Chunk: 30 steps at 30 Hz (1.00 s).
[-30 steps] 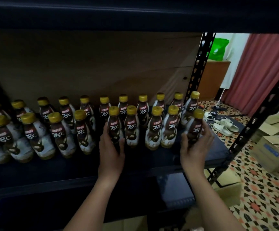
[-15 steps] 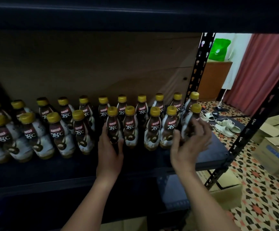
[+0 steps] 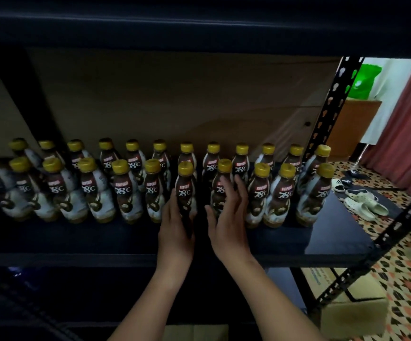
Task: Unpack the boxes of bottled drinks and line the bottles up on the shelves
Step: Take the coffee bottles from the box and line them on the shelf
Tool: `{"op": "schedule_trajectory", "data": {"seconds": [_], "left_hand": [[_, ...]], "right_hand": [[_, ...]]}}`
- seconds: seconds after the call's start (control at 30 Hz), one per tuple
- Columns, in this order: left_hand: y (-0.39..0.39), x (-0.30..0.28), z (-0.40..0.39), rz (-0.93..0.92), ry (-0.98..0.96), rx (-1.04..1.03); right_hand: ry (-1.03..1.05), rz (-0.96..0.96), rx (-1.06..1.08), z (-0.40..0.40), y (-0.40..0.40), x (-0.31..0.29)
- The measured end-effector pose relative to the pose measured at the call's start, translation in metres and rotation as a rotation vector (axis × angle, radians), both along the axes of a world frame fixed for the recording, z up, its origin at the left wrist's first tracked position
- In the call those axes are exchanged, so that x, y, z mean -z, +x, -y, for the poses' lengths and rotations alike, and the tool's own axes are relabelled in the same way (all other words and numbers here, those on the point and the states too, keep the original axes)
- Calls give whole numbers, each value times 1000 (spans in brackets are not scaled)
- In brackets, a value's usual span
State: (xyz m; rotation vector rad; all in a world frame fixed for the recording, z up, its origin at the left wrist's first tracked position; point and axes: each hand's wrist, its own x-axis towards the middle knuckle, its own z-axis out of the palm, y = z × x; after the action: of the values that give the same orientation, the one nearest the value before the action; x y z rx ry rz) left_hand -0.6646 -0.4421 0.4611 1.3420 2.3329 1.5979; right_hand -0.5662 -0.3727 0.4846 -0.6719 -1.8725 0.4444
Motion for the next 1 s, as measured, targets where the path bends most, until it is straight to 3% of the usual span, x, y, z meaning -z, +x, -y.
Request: {"op": "schedule_trajectory", "data": {"seconds": [0.2,0.43,0.57,1.0], "left_hand": [[-9,-3,3,8,24,-24],[-16,-2,10,-82,-95,-84],[-16,3,14,-29,-83,-77],[-21,5,9,-150,-31,-98]], "right_hand": [[-118,-32,24,-3,-10,6],[-147,-70,-59,0,-6,12],[-198,-71,-54,0,-6,12],[-275,3,-52,1,-3,13]]}}
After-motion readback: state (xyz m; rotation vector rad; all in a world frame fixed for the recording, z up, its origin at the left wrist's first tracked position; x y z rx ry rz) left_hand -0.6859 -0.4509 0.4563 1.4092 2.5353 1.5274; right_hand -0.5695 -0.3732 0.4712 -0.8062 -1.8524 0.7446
